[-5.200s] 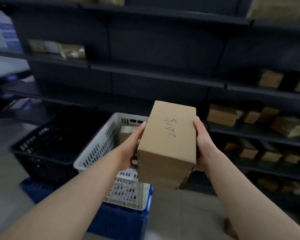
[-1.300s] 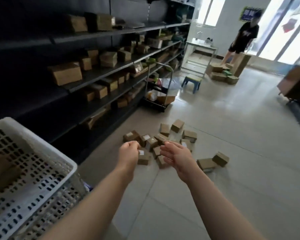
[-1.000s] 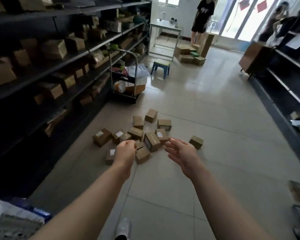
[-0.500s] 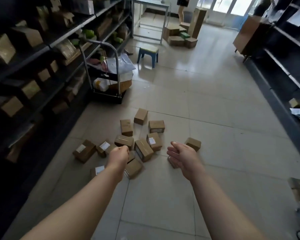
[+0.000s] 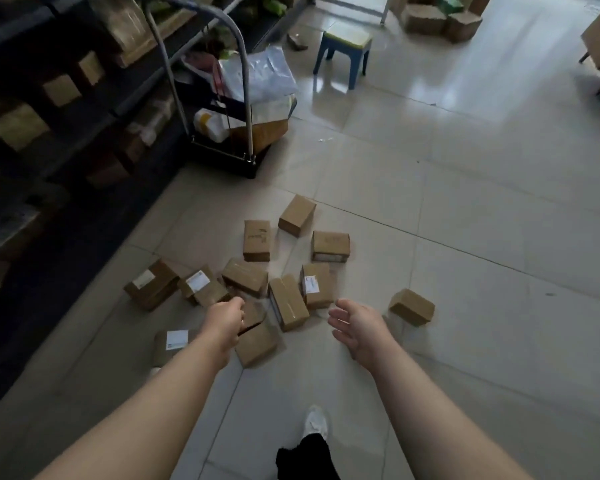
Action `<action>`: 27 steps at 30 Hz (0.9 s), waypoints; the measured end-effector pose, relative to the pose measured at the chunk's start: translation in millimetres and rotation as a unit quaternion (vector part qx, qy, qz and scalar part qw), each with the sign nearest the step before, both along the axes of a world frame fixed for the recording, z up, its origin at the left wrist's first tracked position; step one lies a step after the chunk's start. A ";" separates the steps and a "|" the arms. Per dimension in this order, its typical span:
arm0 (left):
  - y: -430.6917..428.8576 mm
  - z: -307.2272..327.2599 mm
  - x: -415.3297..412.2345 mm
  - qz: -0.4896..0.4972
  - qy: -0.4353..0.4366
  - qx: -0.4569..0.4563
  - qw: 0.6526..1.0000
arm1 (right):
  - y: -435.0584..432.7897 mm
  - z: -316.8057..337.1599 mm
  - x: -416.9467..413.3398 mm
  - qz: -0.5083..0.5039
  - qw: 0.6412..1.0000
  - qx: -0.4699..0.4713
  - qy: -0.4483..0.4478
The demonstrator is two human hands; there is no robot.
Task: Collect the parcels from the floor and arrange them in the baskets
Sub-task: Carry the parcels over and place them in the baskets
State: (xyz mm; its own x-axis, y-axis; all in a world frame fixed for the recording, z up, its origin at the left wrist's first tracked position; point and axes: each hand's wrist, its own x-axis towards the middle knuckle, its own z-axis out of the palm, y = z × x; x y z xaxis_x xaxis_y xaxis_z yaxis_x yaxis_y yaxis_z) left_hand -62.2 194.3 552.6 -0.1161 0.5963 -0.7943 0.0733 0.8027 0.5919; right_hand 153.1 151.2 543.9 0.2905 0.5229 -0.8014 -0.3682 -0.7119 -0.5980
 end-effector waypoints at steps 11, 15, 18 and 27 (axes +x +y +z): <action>131.1 -225.9 85.5 -0.018 0.042 -0.051 0.998 | 97.3 -229.5 60.2 -0.017 0.989 -0.127 0.068; 174.3 -323.7 92.6 -0.092 0.108 -0.023 0.990 | 113.2 -320.9 63.9 -0.043 0.984 -0.150 0.080; 200.7 -383.4 98.1 -0.154 0.148 -0.004 0.977 | 128.1 -385.5 56.9 -0.064 0.979 -0.185 0.057; 245.1 -520.5 121.2 -0.322 0.170 0.011 0.931 | 159.6 -530.2 38.3 -0.078 0.968 -0.226 0.080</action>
